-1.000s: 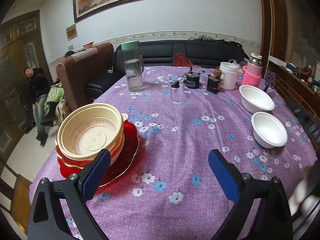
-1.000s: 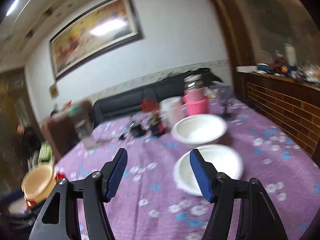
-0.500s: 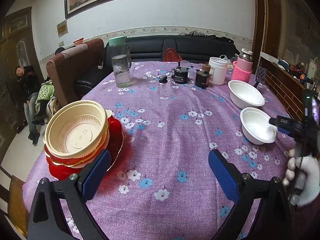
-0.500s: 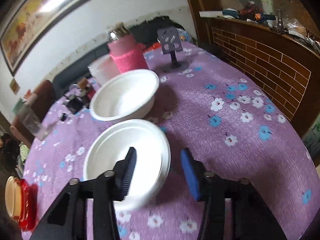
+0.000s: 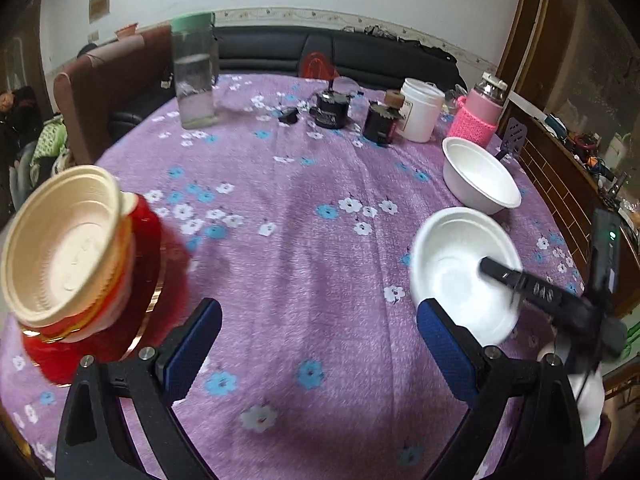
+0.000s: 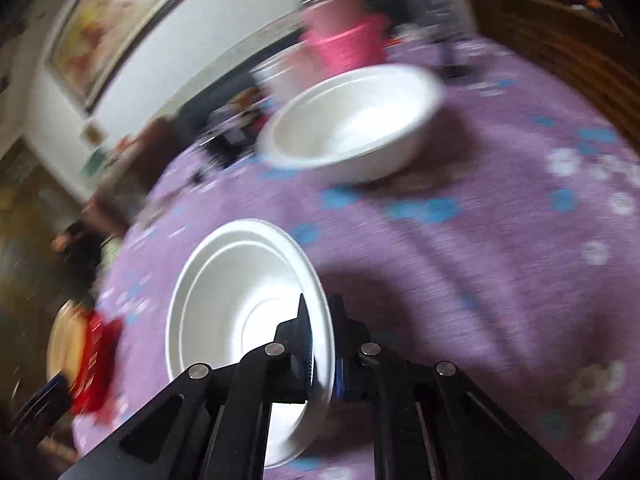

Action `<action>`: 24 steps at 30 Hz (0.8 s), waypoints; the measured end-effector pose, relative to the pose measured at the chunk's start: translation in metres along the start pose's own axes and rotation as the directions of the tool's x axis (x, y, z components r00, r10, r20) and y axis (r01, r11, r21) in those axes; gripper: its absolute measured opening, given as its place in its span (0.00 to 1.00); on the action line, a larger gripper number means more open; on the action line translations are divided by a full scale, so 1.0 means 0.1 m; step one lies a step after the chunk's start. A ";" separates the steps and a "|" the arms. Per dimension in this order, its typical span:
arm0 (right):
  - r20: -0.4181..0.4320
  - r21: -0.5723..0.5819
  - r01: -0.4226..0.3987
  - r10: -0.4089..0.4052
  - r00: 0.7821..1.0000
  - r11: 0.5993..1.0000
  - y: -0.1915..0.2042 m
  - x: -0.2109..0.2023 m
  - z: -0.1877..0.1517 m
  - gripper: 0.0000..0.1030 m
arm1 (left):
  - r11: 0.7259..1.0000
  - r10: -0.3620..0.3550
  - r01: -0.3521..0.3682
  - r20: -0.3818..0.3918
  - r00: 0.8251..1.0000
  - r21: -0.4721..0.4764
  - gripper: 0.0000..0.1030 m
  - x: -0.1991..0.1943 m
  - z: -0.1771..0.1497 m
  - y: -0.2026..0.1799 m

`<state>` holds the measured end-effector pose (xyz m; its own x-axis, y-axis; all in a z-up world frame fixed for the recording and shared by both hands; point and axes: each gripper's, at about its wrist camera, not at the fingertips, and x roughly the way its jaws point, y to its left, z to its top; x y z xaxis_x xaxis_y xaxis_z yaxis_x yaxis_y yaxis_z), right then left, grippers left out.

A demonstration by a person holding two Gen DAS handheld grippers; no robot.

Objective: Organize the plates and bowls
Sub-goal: 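Grasp the rim of the white paper bowl with the right tool, then carry the white bowl and lower it into the cream bowl on the stack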

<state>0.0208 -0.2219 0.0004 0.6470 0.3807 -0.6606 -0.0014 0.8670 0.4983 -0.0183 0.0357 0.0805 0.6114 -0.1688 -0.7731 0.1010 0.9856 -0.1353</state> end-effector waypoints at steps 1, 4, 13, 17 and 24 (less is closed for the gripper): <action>-0.019 -0.015 -0.029 0.029 0.999 0.999 0.05 0.04 -0.02 0.08 | 1.000 -0.002 0.002 -0.007 1.000 -0.003 0.95 0.06 0.01 -0.01; -0.057 -0.061 -0.069 0.065 0.996 0.996 0.21 0.11 -0.12 0.08 | 1.000 -0.009 0.008 -0.039 0.999 -0.015 0.95 0.27 0.04 -0.05; -0.059 -0.123 -0.042 0.035 0.998 0.992 0.34 0.20 -0.18 0.12 | 0.993 -0.112 0.103 -0.179 0.977 -0.058 0.23 0.80 0.05 -0.12; -0.051 -0.124 -0.041 0.035 0.998 0.991 0.34 0.19 -0.19 0.10 | 0.996 -0.080 0.083 -0.134 0.988 0.013 0.13 0.68 0.03 -0.23; -0.007 -0.159 -0.063 0.063 0.998 0.985 0.63 0.04 -0.23 0.10 | 0.998 -0.055 0.055 -0.093 0.994 0.000 0.13 0.29 0.04 -0.01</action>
<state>0.0057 -0.1577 0.0161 0.6404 0.4368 -0.6317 -0.1633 0.8811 0.4438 0.0022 0.0301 0.0609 0.5292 -0.2224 -0.8188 0.1348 0.9748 -0.1777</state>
